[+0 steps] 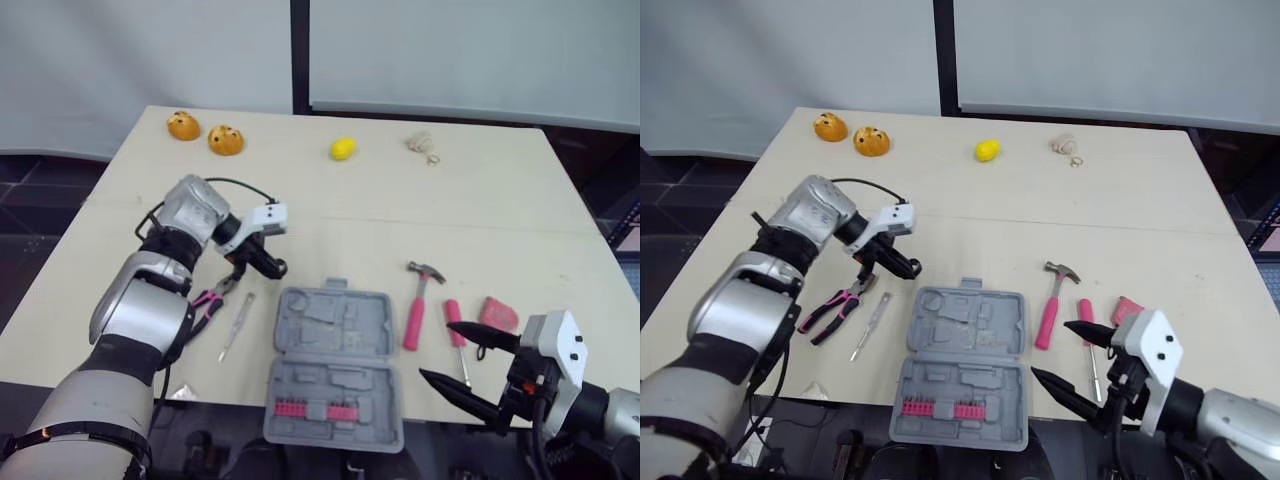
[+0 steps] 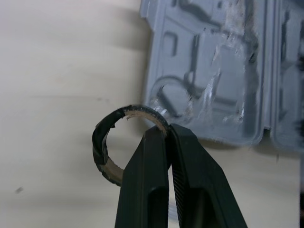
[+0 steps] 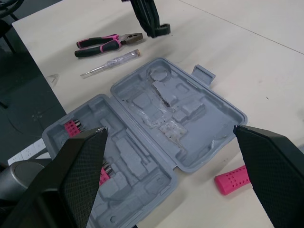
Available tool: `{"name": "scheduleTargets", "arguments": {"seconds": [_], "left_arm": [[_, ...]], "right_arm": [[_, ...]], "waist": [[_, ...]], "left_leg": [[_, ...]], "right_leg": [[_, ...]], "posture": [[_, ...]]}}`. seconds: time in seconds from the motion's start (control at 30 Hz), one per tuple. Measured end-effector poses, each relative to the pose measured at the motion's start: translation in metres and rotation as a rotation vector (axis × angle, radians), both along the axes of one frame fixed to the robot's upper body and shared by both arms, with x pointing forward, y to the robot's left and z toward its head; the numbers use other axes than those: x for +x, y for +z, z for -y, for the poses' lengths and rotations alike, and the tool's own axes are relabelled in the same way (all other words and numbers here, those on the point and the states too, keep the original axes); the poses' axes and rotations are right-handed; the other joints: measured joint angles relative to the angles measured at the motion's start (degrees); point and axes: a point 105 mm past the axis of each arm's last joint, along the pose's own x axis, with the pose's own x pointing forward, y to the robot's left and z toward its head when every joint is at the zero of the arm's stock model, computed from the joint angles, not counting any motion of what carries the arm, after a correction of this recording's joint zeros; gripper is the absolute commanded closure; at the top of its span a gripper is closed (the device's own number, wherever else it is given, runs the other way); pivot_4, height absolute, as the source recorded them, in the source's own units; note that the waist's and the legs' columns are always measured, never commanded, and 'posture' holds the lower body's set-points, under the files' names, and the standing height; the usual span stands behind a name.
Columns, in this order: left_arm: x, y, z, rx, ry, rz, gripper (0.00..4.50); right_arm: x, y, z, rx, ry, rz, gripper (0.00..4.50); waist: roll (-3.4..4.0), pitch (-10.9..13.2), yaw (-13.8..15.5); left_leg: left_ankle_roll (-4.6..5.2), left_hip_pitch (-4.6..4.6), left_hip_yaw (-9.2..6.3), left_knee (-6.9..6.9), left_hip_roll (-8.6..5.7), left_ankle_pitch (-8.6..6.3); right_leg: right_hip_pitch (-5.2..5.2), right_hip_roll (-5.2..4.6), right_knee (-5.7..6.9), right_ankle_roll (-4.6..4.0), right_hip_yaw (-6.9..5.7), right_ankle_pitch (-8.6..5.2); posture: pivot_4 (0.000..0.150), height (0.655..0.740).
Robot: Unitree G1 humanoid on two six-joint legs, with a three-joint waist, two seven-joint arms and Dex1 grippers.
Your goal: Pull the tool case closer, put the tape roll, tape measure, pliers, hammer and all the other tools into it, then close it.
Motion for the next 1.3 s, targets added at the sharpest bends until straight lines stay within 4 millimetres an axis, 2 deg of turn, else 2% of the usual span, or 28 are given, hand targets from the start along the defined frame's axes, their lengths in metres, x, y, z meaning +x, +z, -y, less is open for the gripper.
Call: {"name": "scheduleTargets", "arguments": {"seconds": [0.17,0.23,0.37,0.7,1.03,1.3], "left_arm": [[-0.011,-0.02,0.003,0.048,-0.015,-0.066,4.45],[-0.012,-0.021,0.004,0.048,-0.007,-0.078,4.45],[-0.013,-0.02,0.02,0.04,-0.019,-0.104,4.45],[-0.017,-0.011,0.02,0.054,-0.045,-0.104,4.45],[-0.019,-0.027,0.03,0.086,-0.067,-0.137,4.45],[-0.015,-0.026,0.03,0.067,-0.059,-0.127,4.45]], "right_arm": [[-0.001,-0.006,-0.002,-0.01,0.005,-0.011,0.0],[0.0,-0.006,-0.002,-0.014,0.003,-0.005,0.0],[0.001,-0.008,-0.003,-0.021,0.0,-0.002,0.0],[0.0,-0.013,-0.001,-0.008,-0.037,-0.016,0.0],[0.002,-0.013,0.001,-0.013,-0.043,-0.008,0.0],[0.004,-0.012,0.0,-0.009,-0.041,0.0,0.0]], "waist": [[0.0,0.0,0.1],[0.0,0.0,0.2],[0.0,0.0,0.2],[0.0,0.0,0.1],[0.0,0.0,0.1],[0.0,0.0,0.2]], "left_leg": [[-0.01,0.0,-0.01,0.03,-0.02,0.0],[0.0,0.0,-0.01,0.03,-0.03,0.0],[0.01,-0.03,-0.03,0.03,-0.06,-0.01],[-0.03,0.03,-0.08,0.03,0.02,0.01],[-0.02,0.02,-0.14,0.05,0.0,0.0],[-0.02,0.0,-0.21,0.05,-0.01,0.0]], "right_leg": [[0.0,0.07,0.0,0.0,0.16,0.0],[0.0,0.09,0.0,0.0,0.18,0.0],[0.0,0.1,-0.03,0.0,0.19,0.0],[0.0,0.24,0.02,-0.01,0.37,-0.01],[0.0,0.38,0.0,-0.01,0.45,0.0],[0.0,0.38,0.0,-0.01,0.41,-0.01]], "posture": [[0.15,0.7375],[0.15,0.7375],[0.15,0.7375],[0.15,0.7375],[0.15,0.7375],[0.15,0.7375]]}}
